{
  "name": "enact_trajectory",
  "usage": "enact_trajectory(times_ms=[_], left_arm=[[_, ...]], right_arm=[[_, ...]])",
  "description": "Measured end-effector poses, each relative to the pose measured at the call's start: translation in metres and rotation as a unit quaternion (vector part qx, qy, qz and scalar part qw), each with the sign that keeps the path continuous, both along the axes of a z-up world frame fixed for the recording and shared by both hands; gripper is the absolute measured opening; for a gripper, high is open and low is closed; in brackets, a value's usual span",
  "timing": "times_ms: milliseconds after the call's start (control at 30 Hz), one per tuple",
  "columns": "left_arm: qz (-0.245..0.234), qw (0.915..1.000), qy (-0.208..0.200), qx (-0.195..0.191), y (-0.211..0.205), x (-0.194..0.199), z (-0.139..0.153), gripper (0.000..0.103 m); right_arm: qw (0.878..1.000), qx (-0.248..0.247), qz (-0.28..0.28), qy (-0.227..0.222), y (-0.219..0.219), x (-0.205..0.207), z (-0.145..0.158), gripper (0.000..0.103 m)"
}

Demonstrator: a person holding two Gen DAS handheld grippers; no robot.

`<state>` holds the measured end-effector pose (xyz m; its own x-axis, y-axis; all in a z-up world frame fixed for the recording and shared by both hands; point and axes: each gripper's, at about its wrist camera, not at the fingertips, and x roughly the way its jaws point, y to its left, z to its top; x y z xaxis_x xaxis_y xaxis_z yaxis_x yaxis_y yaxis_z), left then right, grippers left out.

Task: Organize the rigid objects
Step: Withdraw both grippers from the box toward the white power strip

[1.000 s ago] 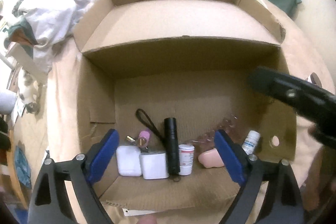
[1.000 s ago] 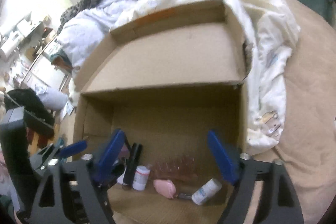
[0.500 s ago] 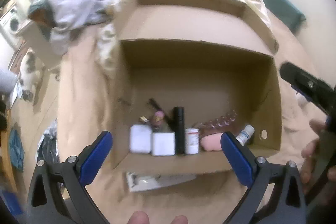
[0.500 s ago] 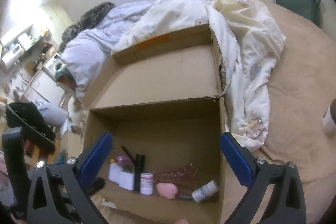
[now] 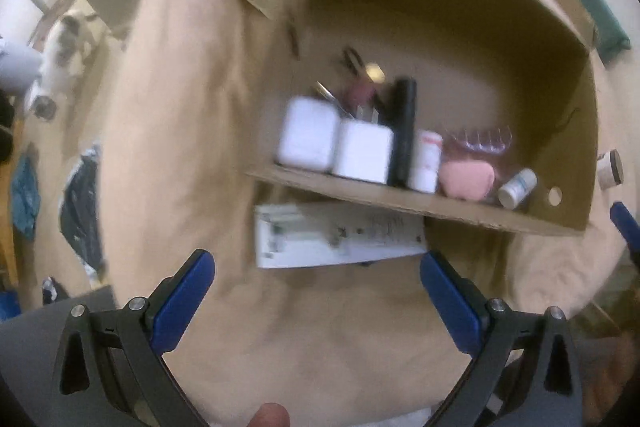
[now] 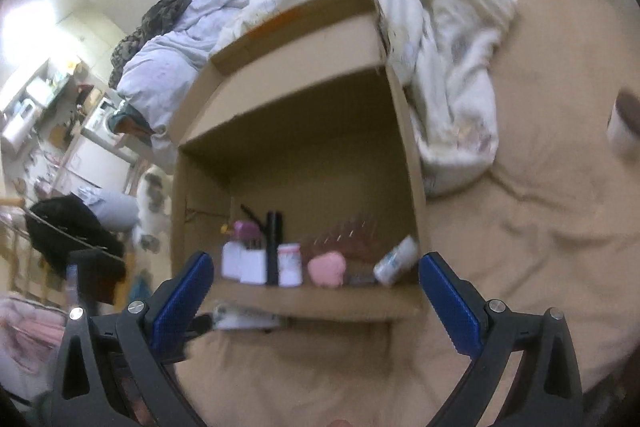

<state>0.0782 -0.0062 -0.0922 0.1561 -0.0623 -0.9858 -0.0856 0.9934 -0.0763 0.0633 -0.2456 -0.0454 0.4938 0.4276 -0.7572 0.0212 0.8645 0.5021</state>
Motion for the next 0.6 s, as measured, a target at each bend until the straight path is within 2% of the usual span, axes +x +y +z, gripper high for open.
enact_trajectory(times_ms=[300,433,600], left_arm=[[0.003,0.9985,0.034,0.044,-0.039,0.010,-0.033,0.102],[-0.020,0.9945,0.045,0.092,-0.061,0.014,-0.049,0.102],[-0.028,0.9887,0.065,0.132,-0.073,0.014,-0.068,0.102]], right_arm=[[1.000,-0.005,0.000,0.007,-0.006,-0.003,-0.003,0.103],[1.000,0.001,0.002,0.009,-0.006,0.000,-0.001,0.103],[1.000,-0.004,0.013,0.009,-0.003,0.003,0.000,0.103]])
